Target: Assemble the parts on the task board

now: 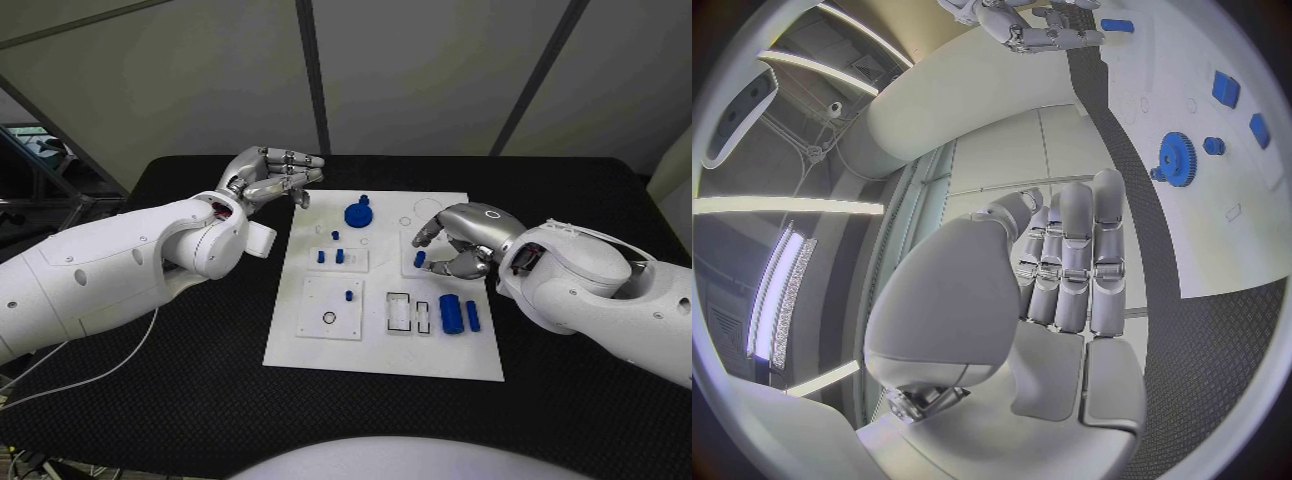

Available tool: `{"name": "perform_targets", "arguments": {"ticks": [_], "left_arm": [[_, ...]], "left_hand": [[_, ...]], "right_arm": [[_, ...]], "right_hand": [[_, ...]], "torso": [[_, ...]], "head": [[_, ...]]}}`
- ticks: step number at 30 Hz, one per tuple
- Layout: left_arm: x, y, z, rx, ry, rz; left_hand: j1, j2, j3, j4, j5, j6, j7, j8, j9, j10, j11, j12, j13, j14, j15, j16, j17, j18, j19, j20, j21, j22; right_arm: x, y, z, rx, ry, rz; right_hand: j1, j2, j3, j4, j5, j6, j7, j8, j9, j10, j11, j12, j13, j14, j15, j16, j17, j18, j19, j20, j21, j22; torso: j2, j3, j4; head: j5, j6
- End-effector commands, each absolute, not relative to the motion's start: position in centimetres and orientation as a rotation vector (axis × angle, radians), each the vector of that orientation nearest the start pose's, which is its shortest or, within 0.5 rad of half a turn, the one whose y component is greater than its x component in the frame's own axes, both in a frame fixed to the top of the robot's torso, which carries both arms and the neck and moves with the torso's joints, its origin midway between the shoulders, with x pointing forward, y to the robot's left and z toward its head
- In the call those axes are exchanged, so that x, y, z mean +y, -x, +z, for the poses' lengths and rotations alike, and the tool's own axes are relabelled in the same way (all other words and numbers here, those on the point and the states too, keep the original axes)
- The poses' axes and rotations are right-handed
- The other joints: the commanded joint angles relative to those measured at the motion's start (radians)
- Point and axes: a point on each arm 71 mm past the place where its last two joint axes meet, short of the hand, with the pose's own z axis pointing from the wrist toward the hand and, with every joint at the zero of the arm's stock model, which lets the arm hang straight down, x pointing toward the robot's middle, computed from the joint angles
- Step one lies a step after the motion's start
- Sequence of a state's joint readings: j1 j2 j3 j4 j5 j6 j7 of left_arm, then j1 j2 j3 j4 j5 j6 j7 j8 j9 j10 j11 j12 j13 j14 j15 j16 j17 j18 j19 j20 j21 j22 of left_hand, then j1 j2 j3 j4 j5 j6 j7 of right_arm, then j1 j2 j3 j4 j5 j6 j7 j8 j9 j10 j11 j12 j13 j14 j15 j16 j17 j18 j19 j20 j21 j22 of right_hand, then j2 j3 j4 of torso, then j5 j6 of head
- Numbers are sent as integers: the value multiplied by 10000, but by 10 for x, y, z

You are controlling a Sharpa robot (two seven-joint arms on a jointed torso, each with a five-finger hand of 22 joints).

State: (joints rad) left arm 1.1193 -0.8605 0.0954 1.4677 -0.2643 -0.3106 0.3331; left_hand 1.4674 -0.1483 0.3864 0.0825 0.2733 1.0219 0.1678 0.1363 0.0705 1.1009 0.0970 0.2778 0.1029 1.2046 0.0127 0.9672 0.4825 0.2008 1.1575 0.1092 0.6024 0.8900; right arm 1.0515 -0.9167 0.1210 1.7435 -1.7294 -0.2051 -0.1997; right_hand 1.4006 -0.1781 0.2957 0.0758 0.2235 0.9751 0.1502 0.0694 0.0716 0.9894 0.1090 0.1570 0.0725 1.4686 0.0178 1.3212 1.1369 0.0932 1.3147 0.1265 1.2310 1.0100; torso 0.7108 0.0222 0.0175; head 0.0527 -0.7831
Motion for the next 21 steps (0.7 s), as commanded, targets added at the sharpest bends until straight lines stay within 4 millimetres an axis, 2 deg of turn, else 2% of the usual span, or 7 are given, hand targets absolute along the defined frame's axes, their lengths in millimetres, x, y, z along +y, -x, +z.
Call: {"name": "perform_targets", "arguments": {"ticks": [1, 7, 17, 21], "left_arm": [[232, -502, -170, 14173, 9222, -14483], [233, -502, -170, 14171, 9230, -14467], [232, -502, -171, 14183, 9240, -14460], [233, -502, -171, 14180, 9244, -14449]], "left_hand": [[-57, 45, -18, -51, -44, -27, 51, -66, -13, -60, 23, 12, 8, -84, 17, -48, -10, -185, -49, -3, -36, -16], [-65, 56, -19, -51, -43, -21, 50, -63, -11, -62, 23, 18, 10, -87, 19, -48, -14, -186, -51, 1, -42, -19], [-65, 56, -19, -51, -43, -21, 50, -63, -11, -62, 23, 18, 10, -87, 19, -48, -14, -186, -51, 1, -42, -19], [-72, 72, -17, -48, -42, -17, 50, -60, -9, -64, 22, 24, 12, -89, 21, -48, -18, -186, -53, 3, -46, -23]], "right_arm": [[-172, -438, -178, 16715, 3776, 5874], [-169, -440, -180, 16857, 3838, 5834], [-168, -445, -185, 17134, 3901, 5667], [-167, -446, -186, 17178, 3907, 5583]], "right_hand": [[64, 77, -78, 31, 31, 28, -49, 10, 10, -33, -23, 98, -15, 195, 16, -50, -14, 185, -54, -15, -40, -6], [210, 293, 19, 79, 34, 249, -45, 86, 45, 407, -121, 435, 6, 228, -59, -35, -7, 157, 76, -72, 44, 132], [402, 477, 451, 120, 25, 579, -45, 142, 73, 1121, -252, 564, -6, 274, -173, 26, 81, 99, 276, -180, 238, 424], [527, 559, 733, 80, -172, 717, -32, 159, 83, 1279, -266, 490, -27, 290, -189, 59, 121, 80, 327, -208, 296, 511]], "torso": [[-3, -7, 19], [3, -3, 17], [1, 4, 6], [-4, 7, 10]], "head": [[-21, -15], [-11, -32], [14, -88], [14, -109]]}}
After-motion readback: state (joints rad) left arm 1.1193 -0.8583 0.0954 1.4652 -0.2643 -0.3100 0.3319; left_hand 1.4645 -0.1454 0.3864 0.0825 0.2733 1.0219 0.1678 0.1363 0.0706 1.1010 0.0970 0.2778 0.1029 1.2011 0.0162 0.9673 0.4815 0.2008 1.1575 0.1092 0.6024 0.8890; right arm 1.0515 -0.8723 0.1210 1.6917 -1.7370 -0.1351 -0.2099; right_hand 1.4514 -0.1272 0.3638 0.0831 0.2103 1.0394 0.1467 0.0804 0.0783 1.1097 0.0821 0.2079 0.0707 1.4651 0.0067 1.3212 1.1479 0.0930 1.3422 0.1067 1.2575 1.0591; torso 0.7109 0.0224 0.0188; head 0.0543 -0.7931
